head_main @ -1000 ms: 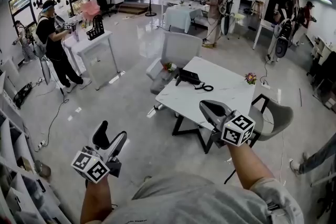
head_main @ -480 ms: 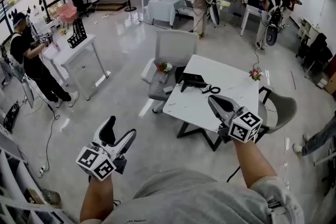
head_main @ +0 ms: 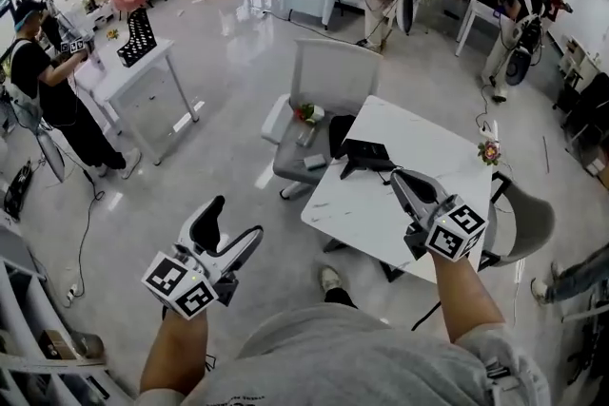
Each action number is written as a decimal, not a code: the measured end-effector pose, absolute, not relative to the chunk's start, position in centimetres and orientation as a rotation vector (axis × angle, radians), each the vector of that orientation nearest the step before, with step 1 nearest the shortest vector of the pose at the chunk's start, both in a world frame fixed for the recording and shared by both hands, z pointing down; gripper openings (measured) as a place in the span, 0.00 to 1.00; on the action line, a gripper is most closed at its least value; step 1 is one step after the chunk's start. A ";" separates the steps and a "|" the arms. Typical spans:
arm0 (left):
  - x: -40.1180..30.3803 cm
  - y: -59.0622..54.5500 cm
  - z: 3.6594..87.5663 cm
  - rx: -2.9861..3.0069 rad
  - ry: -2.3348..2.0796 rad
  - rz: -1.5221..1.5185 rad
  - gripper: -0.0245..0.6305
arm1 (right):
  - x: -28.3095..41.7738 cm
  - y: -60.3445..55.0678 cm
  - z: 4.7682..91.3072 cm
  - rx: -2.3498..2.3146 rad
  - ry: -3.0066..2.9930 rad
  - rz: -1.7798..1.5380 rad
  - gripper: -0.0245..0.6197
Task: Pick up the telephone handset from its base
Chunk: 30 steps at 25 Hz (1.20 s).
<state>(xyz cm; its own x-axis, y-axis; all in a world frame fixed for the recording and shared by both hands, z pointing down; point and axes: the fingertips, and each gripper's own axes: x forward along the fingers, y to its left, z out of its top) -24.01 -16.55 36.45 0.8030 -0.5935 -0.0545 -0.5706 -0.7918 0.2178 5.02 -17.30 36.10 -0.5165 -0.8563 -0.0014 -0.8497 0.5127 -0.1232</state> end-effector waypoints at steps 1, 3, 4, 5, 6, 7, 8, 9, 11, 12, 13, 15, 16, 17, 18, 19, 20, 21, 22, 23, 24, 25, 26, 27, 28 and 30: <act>-23.4 -18.0 36.9 2.791 -0.928 -0.175 0.70 | 5.4 -19.3 36.3 -1.480 2.689 -0.172 0.05; -22.0 -21.2 37.7 2.776 -0.978 -0.164 0.70 | 6.3 -23.7 36.7 -1.393 2.719 -0.177 0.05; -21.2 -23.0 38.0 2.765 -1.008 -0.159 0.70 | 6.7 -26.1 36.8 -1.349 2.737 -0.176 0.05; -20.4 -24.8 38.2 2.749 -1.039 -0.158 0.70 | 7.3 -28.4 37.0 -1.310 2.757 -0.177 0.05; -19.6 -26.7 38.3 2.728 -1.067 -0.160 0.70 | 7.8 -30.8 37.3 -1.276 2.777 -0.183 0.05; -18.9 -28.4 38.3 2.709 -1.090 -0.160 0.70 | 8.2 -33.0 37.5 -1.247 2.797 -0.191 0.05; -18.2 -30.0 38.3 2.698 -1.107 -0.154 0.70 | 8.7 -34.9 37.6 -1.220 2.814 -0.196 0.05; -17.4 -31.4 38.4 2.696 -1.120 -0.141 0.70 | 9.0 -36.7 37.7 -1.197 2.828 -0.195 0.05; -16.3 -34.0 38.6 2.699 -1.143 -0.111 0.70 | 9.6 -39.9 37.9 -1.164 2.845 -0.183 0.05; -15.9 -35.1 38.9 2.699 -1.149 -0.096 0.70 | 9.7 -41.3 38.1 -1.155 2.846 -0.185 0.05; -15.6 -36.0 39.2 2.698 -1.152 -0.076 0.70 | 9.8 -42.4 38.4 -1.150 2.845 -0.193 0.05; -15.2 -37.5 40.0 2.709 -1.143 -0.022 0.70 | 10.0 -43.9 39.2 -1.158 2.837 -0.217 0.05; -15.0 -38.1 40.4 2.721 -1.129 0.006 0.70 | 10.1 -44.4 39.7 -1.172 2.833 -0.226 0.05; -14.6 -38.6 40.8 2.737 -1.108 0.032 0.70 | 10.4 -44.8 40.1 -1.195 2.828 -0.231 0.05; -14.0 -39.2 41.3 2.756 -1.079 0.055 0.70 | 10.7 -45.0 40.5 -1.224 2.823 -0.230 0.05; -13.3 -39.8 41.9 2.778 -1.043 0.078 0.70 | 11.1 -45.3 40.9 -1.257 2.818 -0.223 0.05; -12.4 -40.4 42.5 2.805 -1.000 0.106 0.70 | 11.6 -45.4 41.3 -1.297 2.811 -0.215 0.05; -11.2 -40.9 43.3 2.836 -0.948 0.140 0.70 | 12.2 -45.5 41.8 -1.343 2.801 -0.210 0.05; -9.9 -41.2 44.1 2.872 -0.886 0.181 0.70 | 12.9 -45.4 42.3 -1.396 2.787 -0.211 0.05; -8.4 -41.4 44.9 2.912 -0.813 0.227 0.70 | 13.8 -45.1 42.8 -1.456 2.769 -0.215 0.05; -6.7 -41.5 45.8 2.955 -0.732 0.273 0.70 | 14.8 -44.6 43.2 -1.517 2.745 -0.218 0.05; -4.9 -41.5 46.7 2.997 -0.647 0.318 0.70 | 16.0 -43.9 43.6 -1.580 2.714 -0.221 0.05; -2.9 -41.3 47.5 3.035 -0.562 0.360 0.70 | 17.3 -43.1 43.8 -1.642 2.678 -0.227 0.05; -0.8 -41.1 48.4 3.067 -0.481 0.397 0.70 | 18.7 -42.2 44.0 -1.701 2.641 -0.237 0.05; 1.2 -40.7 49.3 3.093 -0.409 0.431 0.70 | 20.1 -41.4 44.3 -1.754 2.607 -0.247 0.05; 5.1 -40.0 51.5 3.134 -0.299 0.501 0.69 | 22.6 -39.8 45.0 -1.838 2.557 -0.264 0.05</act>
